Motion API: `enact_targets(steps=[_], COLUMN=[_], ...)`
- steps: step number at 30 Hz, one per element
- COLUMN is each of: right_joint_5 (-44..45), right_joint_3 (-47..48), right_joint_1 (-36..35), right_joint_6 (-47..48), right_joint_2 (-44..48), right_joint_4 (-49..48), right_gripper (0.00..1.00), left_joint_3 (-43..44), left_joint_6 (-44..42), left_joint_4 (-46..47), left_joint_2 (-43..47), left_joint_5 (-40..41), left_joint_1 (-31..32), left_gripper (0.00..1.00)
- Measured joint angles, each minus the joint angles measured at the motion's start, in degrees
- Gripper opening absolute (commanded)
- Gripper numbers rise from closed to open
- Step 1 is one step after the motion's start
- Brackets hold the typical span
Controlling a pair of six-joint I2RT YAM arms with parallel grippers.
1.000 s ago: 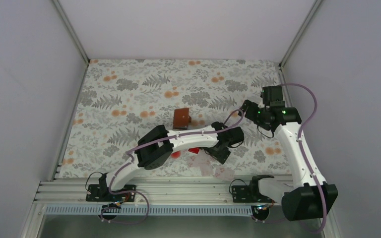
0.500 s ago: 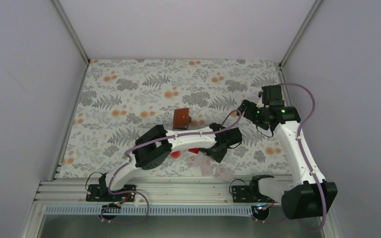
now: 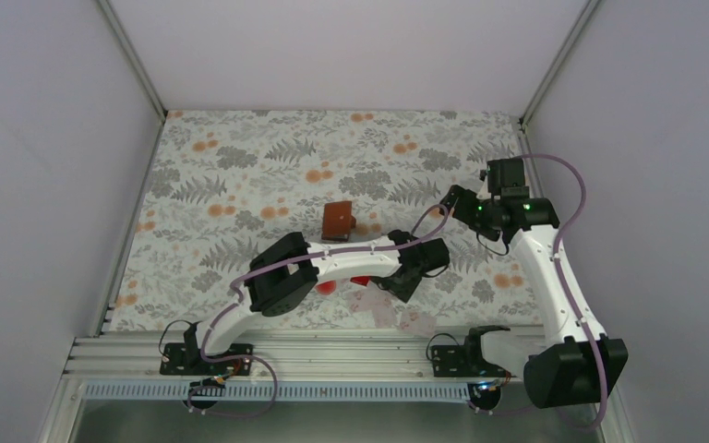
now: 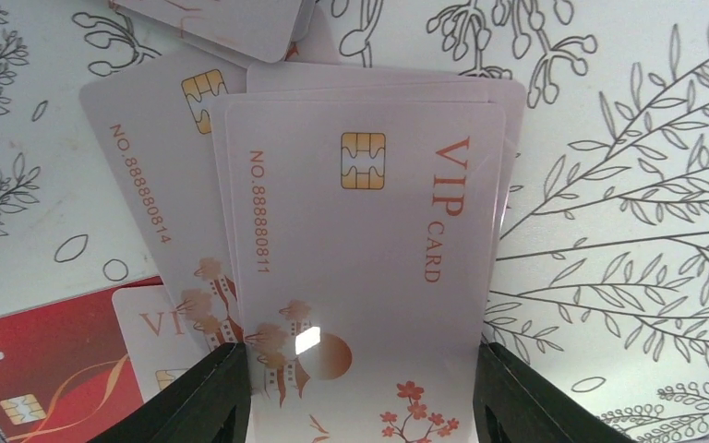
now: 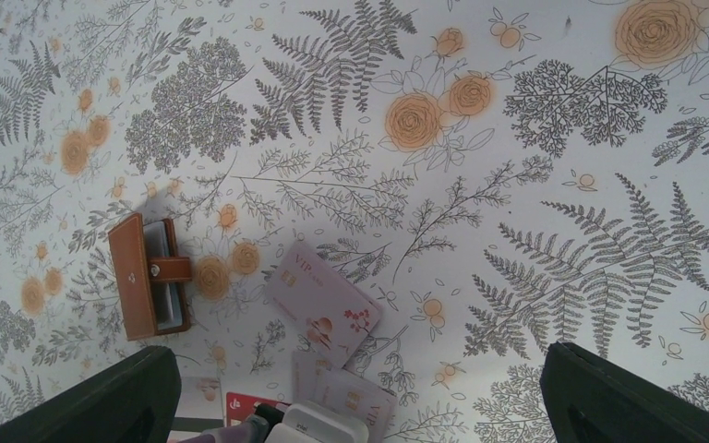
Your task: Put the credit cards into the card holder
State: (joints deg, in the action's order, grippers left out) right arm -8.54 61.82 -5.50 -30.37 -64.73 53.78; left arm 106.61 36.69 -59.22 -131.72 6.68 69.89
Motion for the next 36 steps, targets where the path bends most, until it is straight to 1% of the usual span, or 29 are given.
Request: enact_targets(steps=[7, 13, 15, 19, 20, 22, 24, 28, 32, 36], right_joint_5=[-0.3, -1.4, -2.7, -8.9, -11.2, -16.0, -21.4, -31.6, -39.2, -41.8], right_joint_3=[0.0, 0.0, 0.0, -1.2, -2.2, -4.5, -7.0, -10.7, -12.1, -13.2], right_joint_1=[0.0, 0.0, 0.0, 0.0, 0.0, 0.0, 0.0, -0.1, -1.0, -1.3], right_joint_6=[0.0, 0.1, 0.3, 1.4, 1.7, 2.0, 2.2, 1.9, 0.7, -0.3], right_joint_2=[-0.1, -0.1, -0.1, -0.1, -0.1, -0.1, -0.5, -1.2, -1.2, -1.2], right_joint_4=[-0.2, -0.5, -0.7, -3.0, -3.8, -5.2, -6.3, -8.8, -11.4, -13.7], right_gripper=[0.99, 0.99, 0.98, 0.89, 0.84, 0.78, 0.69, 0.59, 0.52, 0.51], left_joint_3=[-0.3, -4.1, -6.1, -12.9, -14.3, -17.7, -20.8, -24.3, -25.2, -25.7], left_joint_6=[-0.5, -2.6, -3.3, -4.8, -5.1, -5.9, -6.4, -7.2, -8.0, -8.3], left_joint_4=[-0.6, 2.3, 3.8, 8.4, 9.2, 11.6, 13.8, 16.9, 19.4, 19.7], left_joint_2=[1.8, 8.9, 11.6, 17.2, 18.2, 20.3, 22.6, 26.5, 28.5, 29.0], left_joint_5=[1.1, 1.1, 1.1, 0.9, 0.6, -0.2, -1.4, -3.2, -4.0, -4.4], left_joint_1=[0.0, 0.0, -0.1, -0.5, -0.7, -1.1, -1.7, -3.0, -3.7, -3.7], left_gripper=[0.50, 0.52, 0.52, 0.52, 0.52, 0.52, 0.52, 0.52, 0.52, 0.52])
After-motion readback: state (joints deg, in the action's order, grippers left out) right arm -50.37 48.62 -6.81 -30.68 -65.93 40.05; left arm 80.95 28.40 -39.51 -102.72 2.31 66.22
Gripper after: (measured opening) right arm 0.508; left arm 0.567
